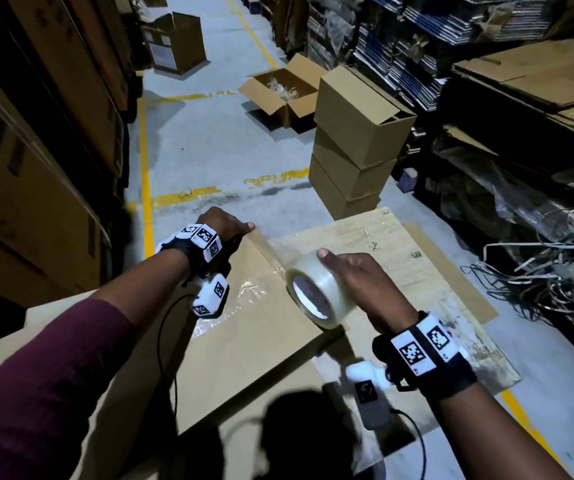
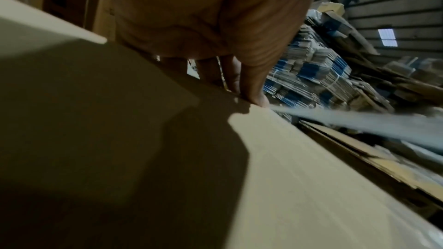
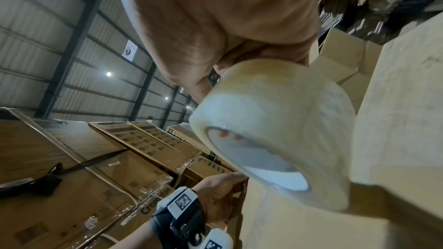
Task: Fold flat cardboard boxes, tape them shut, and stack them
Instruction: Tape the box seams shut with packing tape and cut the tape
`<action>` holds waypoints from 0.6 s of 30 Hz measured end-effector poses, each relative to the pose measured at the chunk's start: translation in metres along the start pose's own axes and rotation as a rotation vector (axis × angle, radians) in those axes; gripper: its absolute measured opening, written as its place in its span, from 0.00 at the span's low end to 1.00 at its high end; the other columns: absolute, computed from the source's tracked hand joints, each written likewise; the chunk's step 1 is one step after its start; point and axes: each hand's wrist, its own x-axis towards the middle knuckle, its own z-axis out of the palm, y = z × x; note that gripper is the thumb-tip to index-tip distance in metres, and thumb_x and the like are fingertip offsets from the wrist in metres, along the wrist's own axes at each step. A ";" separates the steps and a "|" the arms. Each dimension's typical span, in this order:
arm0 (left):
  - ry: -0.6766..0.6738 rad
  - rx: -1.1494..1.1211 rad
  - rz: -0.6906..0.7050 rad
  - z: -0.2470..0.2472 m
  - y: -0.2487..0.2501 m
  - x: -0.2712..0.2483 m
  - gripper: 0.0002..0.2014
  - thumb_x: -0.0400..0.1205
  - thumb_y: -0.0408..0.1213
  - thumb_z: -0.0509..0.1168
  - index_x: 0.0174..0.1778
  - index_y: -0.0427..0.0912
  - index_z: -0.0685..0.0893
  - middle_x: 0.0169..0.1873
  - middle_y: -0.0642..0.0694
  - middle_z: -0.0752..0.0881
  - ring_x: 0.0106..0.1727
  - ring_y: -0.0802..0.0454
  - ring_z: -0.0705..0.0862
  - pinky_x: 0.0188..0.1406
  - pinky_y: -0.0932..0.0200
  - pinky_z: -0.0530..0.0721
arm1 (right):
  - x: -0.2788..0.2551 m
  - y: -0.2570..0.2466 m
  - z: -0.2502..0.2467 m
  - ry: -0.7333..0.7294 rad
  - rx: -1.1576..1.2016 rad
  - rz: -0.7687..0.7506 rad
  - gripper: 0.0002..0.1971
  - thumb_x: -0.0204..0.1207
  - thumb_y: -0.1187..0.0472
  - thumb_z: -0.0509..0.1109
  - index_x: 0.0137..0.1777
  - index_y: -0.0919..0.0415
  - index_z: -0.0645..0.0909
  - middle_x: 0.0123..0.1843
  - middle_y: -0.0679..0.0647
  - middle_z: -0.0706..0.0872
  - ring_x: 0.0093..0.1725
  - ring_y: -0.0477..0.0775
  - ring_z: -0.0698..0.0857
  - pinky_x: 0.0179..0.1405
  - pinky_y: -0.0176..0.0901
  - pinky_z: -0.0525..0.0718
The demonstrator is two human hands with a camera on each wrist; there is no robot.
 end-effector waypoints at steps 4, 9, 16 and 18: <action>0.004 -0.002 -0.008 0.002 0.007 -0.003 0.21 0.76 0.53 0.78 0.35 0.36 0.85 0.42 0.32 0.90 0.43 0.38 0.87 0.51 0.44 0.86 | -0.030 0.014 -0.022 -0.049 -0.067 0.009 0.38 0.73 0.29 0.69 0.34 0.70 0.68 0.33 0.59 0.69 0.33 0.53 0.69 0.42 0.48 0.65; 0.034 0.076 -0.074 0.004 0.014 -0.007 0.23 0.76 0.57 0.76 0.39 0.37 0.84 0.41 0.38 0.89 0.50 0.40 0.90 0.46 0.54 0.80 | -0.055 0.036 -0.035 -0.110 -0.213 0.063 0.27 0.79 0.36 0.72 0.29 0.57 0.75 0.27 0.57 0.71 0.26 0.51 0.72 0.35 0.44 0.67; 0.050 -0.016 -0.015 0.006 0.002 -0.008 0.20 0.77 0.51 0.77 0.30 0.41 0.79 0.39 0.39 0.85 0.41 0.45 0.81 0.48 0.54 0.78 | -0.068 0.088 -0.012 -0.026 -0.130 0.099 0.35 0.74 0.32 0.74 0.33 0.64 0.65 0.32 0.57 0.62 0.30 0.51 0.65 0.35 0.46 0.60; 0.059 -0.063 -0.013 0.007 -0.001 -0.009 0.20 0.78 0.48 0.77 0.28 0.43 0.77 0.37 0.40 0.82 0.43 0.44 0.80 0.49 0.53 0.78 | -0.066 0.100 -0.009 -0.016 -0.099 0.121 0.42 0.66 0.25 0.73 0.33 0.69 0.67 0.33 0.57 0.66 0.32 0.52 0.68 0.38 0.47 0.63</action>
